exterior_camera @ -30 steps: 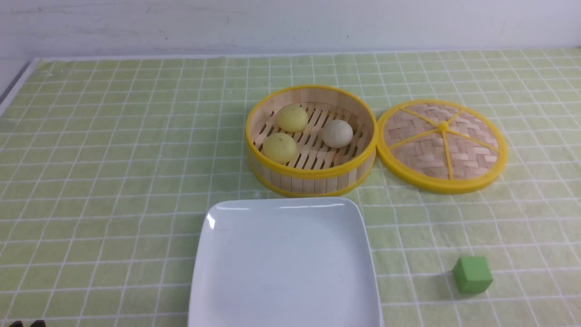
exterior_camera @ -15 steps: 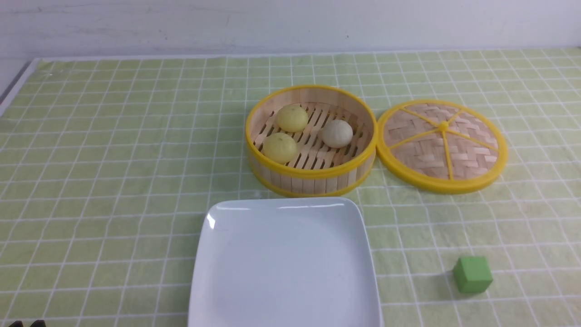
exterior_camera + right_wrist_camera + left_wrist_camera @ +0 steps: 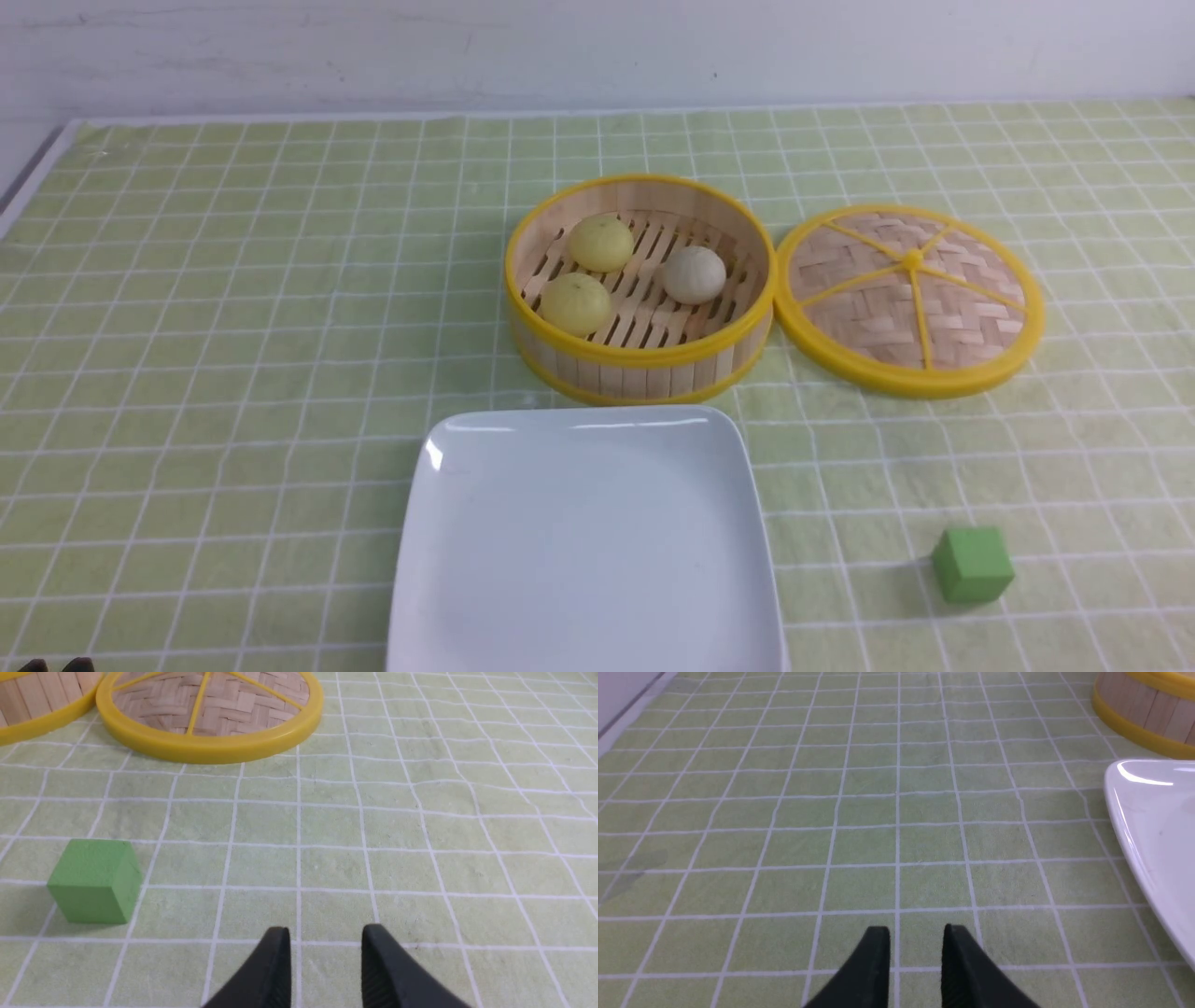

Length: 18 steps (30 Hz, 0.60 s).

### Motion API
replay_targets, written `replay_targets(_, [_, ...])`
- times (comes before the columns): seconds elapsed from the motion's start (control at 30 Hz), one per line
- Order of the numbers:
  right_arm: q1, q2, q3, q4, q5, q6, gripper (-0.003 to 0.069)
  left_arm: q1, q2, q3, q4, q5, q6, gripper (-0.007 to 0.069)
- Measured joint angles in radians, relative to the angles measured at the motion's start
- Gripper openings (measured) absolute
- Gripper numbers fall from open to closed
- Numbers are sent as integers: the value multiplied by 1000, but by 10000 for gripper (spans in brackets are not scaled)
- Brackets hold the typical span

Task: Put the steamed buns into the plate on the green tablecloth.
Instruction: 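Reach toward a bun in the bamboo steamer with the right gripper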

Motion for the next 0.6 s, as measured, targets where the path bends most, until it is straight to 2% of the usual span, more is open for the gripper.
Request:
replay_targets(0.07, [0, 0, 0, 13, -5, 13, 240, 0, 0, 0, 0, 0, -4, 195])
replay_targets(0.1, [0, 0, 2, 93, -14, 71, 240, 0, 0, 0, -58, -1, -58, 195])
replay_targets(0.13, [0, 0, 2, 121, -14, 90, 240, 0, 0, 0, -69, -3, -67, 195])
replay_targets(0.17, [0, 0, 3, 258, -16, 185, 240, 0, 0, 0, -171, -9, -152, 196])
replay_targets(0.2, [0, 0, 4, 331, -16, 234, 240, 0, 0, 1, -262, -12, -229, 197])
replay_targets(0.23, [0, 0, 5, 349, -16, 246, 240, 0, 0, 1, -280, -14, -245, 197])
replay_targets(0.27, [0, 0, 8, 467, -15, 324, 240, 0, 0, 3, -400, -18, -349, 198])
replay_targets(0.33, [0, 0, 10, 630, -14, 422, 240, 0, 0, 8, -553, -27, -490, 199])
replay_targets(0.37, [0, 0, 10, 682, -14, 447, 240, 0, 0, 8, -587, -29, -522, 199])
replay_targets(0.5, [0, 0, 10, 775, -29, 480, 240, 0, 0, 8, -648, -48, -600, 201])
replay_targets(0.6, [0, 0, 10, 797, -74, 482, 240, 0, 0, 7, -669, -62, -596, 199])
